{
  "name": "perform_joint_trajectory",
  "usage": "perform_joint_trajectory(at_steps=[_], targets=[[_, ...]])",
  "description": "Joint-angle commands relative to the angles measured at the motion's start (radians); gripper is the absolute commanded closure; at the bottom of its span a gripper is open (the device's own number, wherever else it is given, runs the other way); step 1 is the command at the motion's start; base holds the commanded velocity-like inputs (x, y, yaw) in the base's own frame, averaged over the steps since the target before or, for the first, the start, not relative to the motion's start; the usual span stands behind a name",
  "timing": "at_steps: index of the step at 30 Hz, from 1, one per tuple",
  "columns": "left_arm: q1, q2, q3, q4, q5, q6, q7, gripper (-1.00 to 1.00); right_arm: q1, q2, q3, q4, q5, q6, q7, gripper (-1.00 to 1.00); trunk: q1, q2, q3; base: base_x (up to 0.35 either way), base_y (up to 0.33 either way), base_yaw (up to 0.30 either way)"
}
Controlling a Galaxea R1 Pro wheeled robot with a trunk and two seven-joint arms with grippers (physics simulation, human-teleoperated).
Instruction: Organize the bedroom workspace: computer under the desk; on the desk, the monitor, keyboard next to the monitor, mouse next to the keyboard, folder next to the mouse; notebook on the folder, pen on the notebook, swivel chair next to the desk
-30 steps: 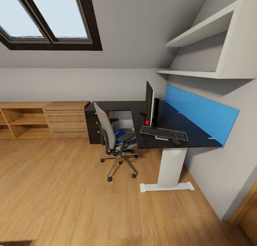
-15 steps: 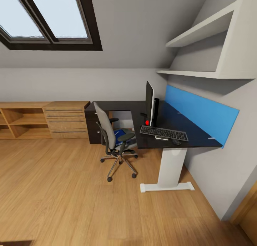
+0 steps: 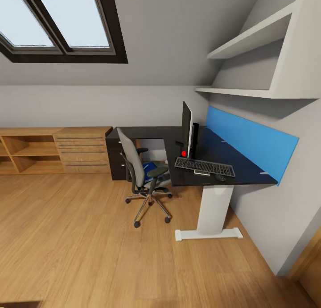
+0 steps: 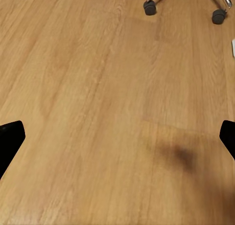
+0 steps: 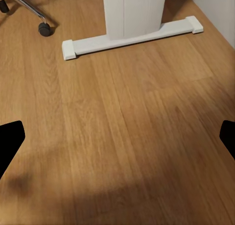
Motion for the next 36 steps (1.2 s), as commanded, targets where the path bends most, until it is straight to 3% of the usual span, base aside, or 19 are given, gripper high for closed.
perform_joint_trajectory(at_steps=[1,7,36], targets=[[-0.001,0.001,-0.008,0.0,0.004,-0.004,0.009,-1.0,-0.001,0.0,-0.001,0.001,-0.002,-0.003,-0.001,-1.0,0.0,0.0,-0.001,0.0,0.0,0.0],[-0.001,0.0,-0.009,0.002,0.003,-0.005,0.009,-1.0,-0.001,0.0,-0.001,0.001,-0.002,-0.003,-0.001,-1.0,0.0,0.0,-0.001,0.0,0.0,0.0],[-0.001,-0.003,-0.009,0.043,0.0,-0.005,0.013,-1.0,-0.001,0.001,-0.002,-0.001,-0.004,0.001,-0.005,-1.0,0.111,-0.203,-0.092,0.0,0.0,0.0]])
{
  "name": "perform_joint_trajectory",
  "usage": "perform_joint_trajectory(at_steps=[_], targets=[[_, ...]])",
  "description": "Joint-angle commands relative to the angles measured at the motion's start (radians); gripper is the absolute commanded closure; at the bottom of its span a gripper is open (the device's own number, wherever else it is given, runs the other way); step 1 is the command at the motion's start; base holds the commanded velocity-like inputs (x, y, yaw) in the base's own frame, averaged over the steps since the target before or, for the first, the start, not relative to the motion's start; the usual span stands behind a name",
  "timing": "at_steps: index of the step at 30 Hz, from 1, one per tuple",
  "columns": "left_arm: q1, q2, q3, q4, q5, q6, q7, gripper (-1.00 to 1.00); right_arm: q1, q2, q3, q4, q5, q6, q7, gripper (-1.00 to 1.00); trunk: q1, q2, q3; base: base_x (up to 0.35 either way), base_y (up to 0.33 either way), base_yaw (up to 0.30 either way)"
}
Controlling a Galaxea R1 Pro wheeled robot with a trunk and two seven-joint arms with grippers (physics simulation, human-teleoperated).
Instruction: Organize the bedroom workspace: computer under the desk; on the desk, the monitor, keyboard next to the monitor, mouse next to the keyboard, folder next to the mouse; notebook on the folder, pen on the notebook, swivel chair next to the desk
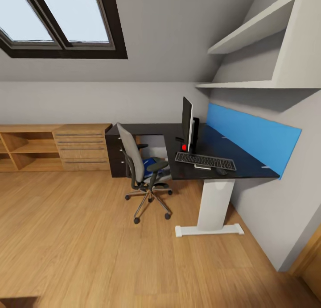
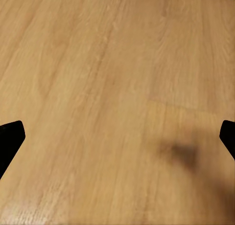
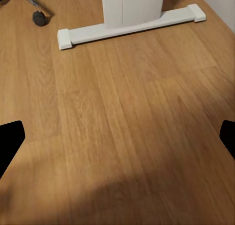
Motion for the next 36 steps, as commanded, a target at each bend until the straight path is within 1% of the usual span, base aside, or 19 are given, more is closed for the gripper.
perform_joint_trajectory(at_steps=[1,36], targets=[[-0.001,0.001,-0.008,0.0,0.003,-0.004,0.009,-1.0,-0.001,0.0,0.0,0.0,-0.002,-0.003,-0.001,-1.0,0.004,-0.008,-0.004,0.0,0.0,0.0],[-0.001,0.003,-0.006,-0.004,0.004,-0.004,0.01,-1.0,-0.001,-0.001,-0.001,0.0,-0.004,-0.002,-0.003,-1.0,0.138,-0.253,-0.114,0.0,0.0,0.0]])
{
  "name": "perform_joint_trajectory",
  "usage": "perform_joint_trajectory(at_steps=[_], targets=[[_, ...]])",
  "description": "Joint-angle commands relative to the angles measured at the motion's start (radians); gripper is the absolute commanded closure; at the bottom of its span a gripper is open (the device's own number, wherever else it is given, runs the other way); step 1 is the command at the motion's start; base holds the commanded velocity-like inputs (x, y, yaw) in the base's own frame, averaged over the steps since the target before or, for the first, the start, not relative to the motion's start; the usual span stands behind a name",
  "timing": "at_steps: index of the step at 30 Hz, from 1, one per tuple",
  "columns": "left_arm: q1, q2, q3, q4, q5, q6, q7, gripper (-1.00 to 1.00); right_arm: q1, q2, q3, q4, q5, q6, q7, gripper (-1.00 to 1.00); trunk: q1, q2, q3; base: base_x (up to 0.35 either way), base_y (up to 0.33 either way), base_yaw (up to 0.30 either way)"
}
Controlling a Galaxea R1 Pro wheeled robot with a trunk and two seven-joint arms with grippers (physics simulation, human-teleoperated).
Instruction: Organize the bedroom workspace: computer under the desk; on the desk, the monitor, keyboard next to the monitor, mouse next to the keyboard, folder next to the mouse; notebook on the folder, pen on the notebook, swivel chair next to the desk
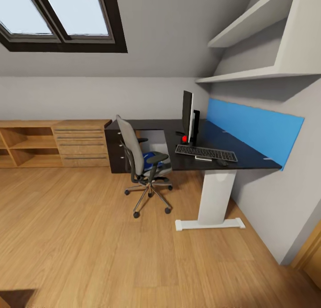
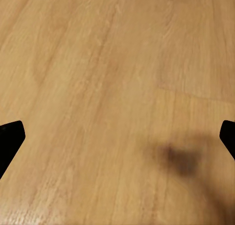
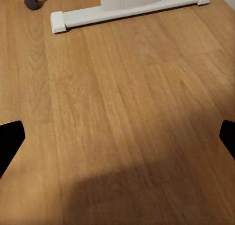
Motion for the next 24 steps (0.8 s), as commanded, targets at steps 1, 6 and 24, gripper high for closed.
perform_joint_trajectory(at_steps=[1,6,24], targets=[[-0.001,0.001,-0.008,0.0,0.003,-0.004,0.01,-1.0,-0.001,0.0,0.0,0.001,-0.003,-0.003,-0.001,-1.0,0.004,-0.008,-0.004,0.0,0.0,0.0],[-0.001,0.004,-0.005,0.0,0.006,-0.003,0.014,-1.0,-0.001,0.0,-0.001,0.0,-0.003,-0.001,-0.001,-1.0,0.023,-0.043,-0.02,0.0,0.0,0.0],[-0.001,0.006,-0.003,-0.217,0.01,0.274,0.015,-1.0,-0.041,0.005,-0.001,-0.065,-0.002,0.088,-0.092,-1.0,0.092,-0.169,-0.076,0.0,0.0,0.0]])
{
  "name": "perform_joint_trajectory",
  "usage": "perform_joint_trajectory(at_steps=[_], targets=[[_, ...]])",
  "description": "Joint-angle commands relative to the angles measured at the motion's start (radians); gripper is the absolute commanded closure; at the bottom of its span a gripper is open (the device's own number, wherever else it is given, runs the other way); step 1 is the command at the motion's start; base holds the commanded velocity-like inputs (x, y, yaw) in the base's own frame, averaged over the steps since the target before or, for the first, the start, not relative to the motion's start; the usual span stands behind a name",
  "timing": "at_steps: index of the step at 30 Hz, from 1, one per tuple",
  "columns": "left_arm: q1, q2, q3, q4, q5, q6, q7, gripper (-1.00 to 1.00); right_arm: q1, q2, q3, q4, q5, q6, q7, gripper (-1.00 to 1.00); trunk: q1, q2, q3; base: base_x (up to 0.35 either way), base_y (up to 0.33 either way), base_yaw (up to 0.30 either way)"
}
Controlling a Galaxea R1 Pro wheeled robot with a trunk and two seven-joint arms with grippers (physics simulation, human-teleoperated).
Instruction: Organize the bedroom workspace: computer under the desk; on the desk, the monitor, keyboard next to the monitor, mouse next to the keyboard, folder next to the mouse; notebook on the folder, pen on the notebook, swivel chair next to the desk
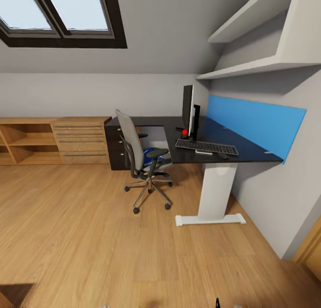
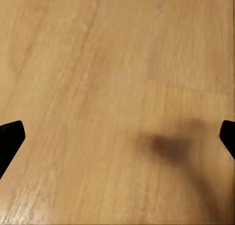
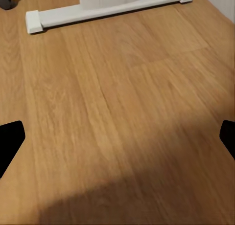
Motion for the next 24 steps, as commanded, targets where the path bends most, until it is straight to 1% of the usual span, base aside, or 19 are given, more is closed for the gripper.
perform_joint_trajectory(at_steps=[1,2,3,4,7,9,12,13,16,17,20,22,23,24], targets=[[0.0,0.001,-0.006,-0.015,0.009,0.01,0.007,-1.0,-0.011,0.0,-0.001,-0.004,-0.002,0.017,-0.006,-1.0,0.004,-0.008,-0.004,0.0,0.0,0.0],[-0.001,0.001,-0.006,-0.04,0.009,0.032,0.008,-1.0,-0.035,0.0,-0.001,-0.014,-0.002,0.057,-0.013,-1.0,0.008,-0.015,-0.007,0.0,0.0,0.0],[-0.001,0.0,-0.006,-0.052,0.009,0.039,0.008,-1.0,-0.049,0.0,-0.001,-0.018,-0.001,0.078,-0.016,-1.0,0.011,-0.022,-0.011,0.0,0.0,0.0],[-0.005,0.0,-0.006,-0.076,0.008,0.054,0.009,-1.0,-0.081,0.0,-0.001,-0.024,-0.001,0.12,-0.02,-1.0,0.015,-0.029,-0.014,0.0,0.0,0.0],[-0.015,0.0,-0.006,-0.105,0.008,0.078,0.009,-1.0,-0.132,0.0,0.0,-0.029,-0.001,0.18,-0.024,-1.0,0.027,-0.05,-0.023,0.0,0.0,0.0],[-0.034,0.0,-0.006,-0.126,0.01,0.125,0.008,-1.0,-0.192,0.0,0.0,-0.031,-0.001,0.239,-0.028,-1.0,0.034,-0.064,-0.029,0.0,0.0,0.0],[-0.049,0.0,-0.006,-0.138,0.011,0.15,0.008,-1.0,-0.236,0.002,0.001,-0.032,0.0,0.268,-0.037,-1.0,0.046,-0.085,-0.039,0.0,0.0,0.0],[-0.057,0.0,-0.006,-0.149,0.01,0.161,0.009,-1.0,-0.268,0.002,0.001,-0.032,0.0,0.286,-0.05,-1.0,0.05,-0.092,-0.042,0.0,0.0,0.0],[-0.064,-0.001,-0.006,-0.177,0.01,0.171,0.009,-1.0,-0.315,0.003,0.002,-0.032,0.0,0.321,-0.07,-1.0,0.061,-0.113,-0.051,0.0,0.0,0.0],[-0.067,-0.002,-0.006,-0.196,0.009,0.175,0.009,-1.0,-0.343,0.003,0.003,-0.031,0.0,0.349,-0.079,-1.0,0.065,-0.12,-0.054,0.0,0.0,0.0],[-0.069,-0.003,-0.006,-0.213,0.008,0.179,0.007,-1.0,-0.38,0.006,0.003,-0.031,-0.001,0.386,-0.086,-1.0,0.077,-0.141,-0.064,0.0,0.0,0.0],[-0.07,-0.002,-0.006,-0.219,0.008,0.18,0.005,-1.0,-0.401,0.014,0.004,-0.031,-0.001,0.401,-0.09,-1.0,0.084,-0.155,-0.07,0.0,0.0,0.0],[-0.07,-0.002,-0.004,-0.223,0.009,0.179,0.003,-1.0,-0.419,0.026,0.005,-0.032,0.003,0.411,-0.093,-1.0,0.088,-0.162,-0.073,0.0,0.0,0.0],[-0.07,-0.001,-0.004,-0.224,0.009,0.179,0.002,-1.0,-0.427,0.032,0.005,-0.033,0.007,0.415,-0.094,-1.0,0.092,-0.169,-0.076,0.0,0.0,0.0]])
